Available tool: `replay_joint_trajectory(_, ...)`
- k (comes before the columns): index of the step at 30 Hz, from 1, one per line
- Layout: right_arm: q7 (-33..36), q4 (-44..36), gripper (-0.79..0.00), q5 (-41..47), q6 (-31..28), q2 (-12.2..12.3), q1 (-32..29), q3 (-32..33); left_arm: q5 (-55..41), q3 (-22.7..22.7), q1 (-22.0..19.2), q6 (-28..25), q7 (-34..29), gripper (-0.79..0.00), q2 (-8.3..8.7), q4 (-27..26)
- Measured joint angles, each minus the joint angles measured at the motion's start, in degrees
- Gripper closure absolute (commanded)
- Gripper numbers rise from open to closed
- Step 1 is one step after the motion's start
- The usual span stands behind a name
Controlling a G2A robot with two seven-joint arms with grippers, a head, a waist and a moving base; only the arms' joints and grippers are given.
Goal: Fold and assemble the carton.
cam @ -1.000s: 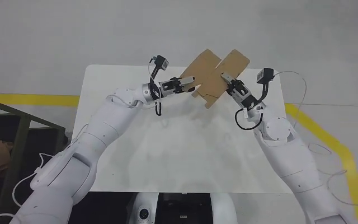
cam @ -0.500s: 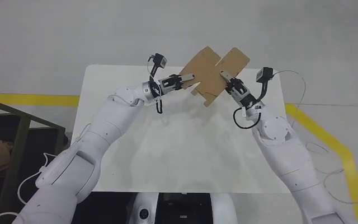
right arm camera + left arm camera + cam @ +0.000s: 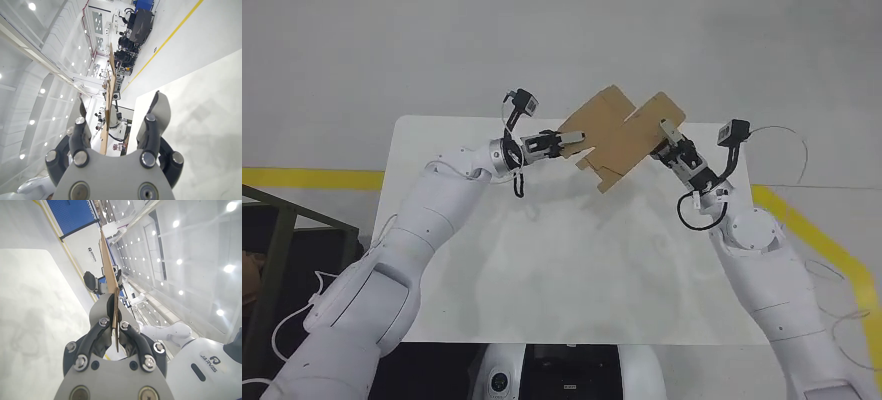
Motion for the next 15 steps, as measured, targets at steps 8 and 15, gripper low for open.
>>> replay_joint_trajectory(8, 16.3, 5.2, -0.785, 0.3, -6.9, 1.9, 0.6, 6.7, 4.9, -1.6, -1.1, 7.1, -7.0, 0.000, 2.33, -3.5)
replay_joint_trajectory(15, 34.0, 10.3, -0.785, 7.2, -8.5, 2.8, 3.0, 7.8, 7.4, -2.2, -1.1, 13.7, -13.6, 0.000, 5.20, -11.1)
